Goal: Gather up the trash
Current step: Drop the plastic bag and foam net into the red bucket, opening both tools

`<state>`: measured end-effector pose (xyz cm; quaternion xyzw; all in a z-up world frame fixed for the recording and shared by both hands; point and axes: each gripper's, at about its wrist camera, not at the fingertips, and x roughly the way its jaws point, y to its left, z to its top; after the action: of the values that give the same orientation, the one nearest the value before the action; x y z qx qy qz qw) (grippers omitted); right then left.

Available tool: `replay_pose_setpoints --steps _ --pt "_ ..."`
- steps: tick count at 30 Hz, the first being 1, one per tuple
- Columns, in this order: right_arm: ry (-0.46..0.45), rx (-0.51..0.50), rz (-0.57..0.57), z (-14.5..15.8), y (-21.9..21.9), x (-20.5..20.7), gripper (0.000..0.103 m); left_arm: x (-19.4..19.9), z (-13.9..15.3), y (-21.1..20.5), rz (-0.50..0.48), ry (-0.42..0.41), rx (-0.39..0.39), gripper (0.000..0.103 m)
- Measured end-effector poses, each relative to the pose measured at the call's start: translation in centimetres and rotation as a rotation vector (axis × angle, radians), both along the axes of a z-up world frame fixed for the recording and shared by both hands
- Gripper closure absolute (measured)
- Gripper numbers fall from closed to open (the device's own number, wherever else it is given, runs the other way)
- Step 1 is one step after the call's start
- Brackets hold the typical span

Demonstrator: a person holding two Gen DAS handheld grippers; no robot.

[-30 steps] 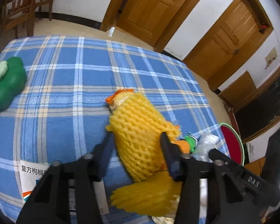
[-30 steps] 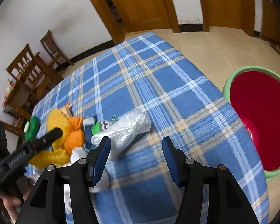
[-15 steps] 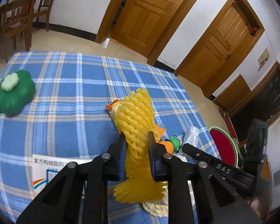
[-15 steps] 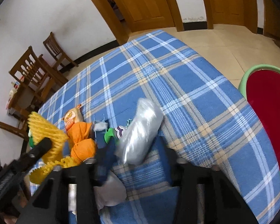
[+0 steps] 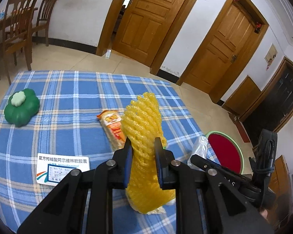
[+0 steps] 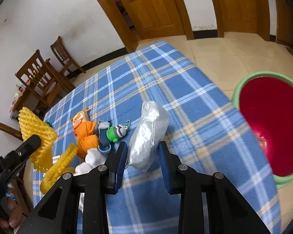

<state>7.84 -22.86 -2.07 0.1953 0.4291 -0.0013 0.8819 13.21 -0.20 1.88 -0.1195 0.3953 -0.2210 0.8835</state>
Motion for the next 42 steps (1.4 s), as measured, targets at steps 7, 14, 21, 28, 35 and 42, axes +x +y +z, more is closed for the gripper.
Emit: replay_pose_setpoints --steps 7,14,21,28,35,42 --pt "-0.044 -0.047 -0.022 1.6 -1.5 -2.9 0.070 -1.4 1.5 -1.7 -0.048 -0.019 -0.020 0.083" --pt "-0.083 -0.049 -0.057 2.7 -3.6 -5.3 0.070 -2.7 1.8 -3.8 -0.106 0.015 -0.046 0.083" --pt "-0.096 -0.041 -0.092 2.9 -5.5 -7.0 0.070 -3.8 1.4 -6.4 -0.165 0.041 -0.049 0.082" --pt "-0.100 -0.043 -0.121 2.9 -7.5 -8.4 0.070 -4.4 0.3 -9.1 -0.201 0.069 -0.013 0.082" --pt "-0.102 -0.068 -0.176 2.8 -10.0 -9.4 0.070 -4.6 -0.5 -12.6 -0.252 0.068 0.044 0.082" --pt "-0.080 -0.098 -0.232 2.0 -13.2 -9.9 0.070 -4.4 -0.4 -16.9 -0.312 0.048 0.099 0.082"
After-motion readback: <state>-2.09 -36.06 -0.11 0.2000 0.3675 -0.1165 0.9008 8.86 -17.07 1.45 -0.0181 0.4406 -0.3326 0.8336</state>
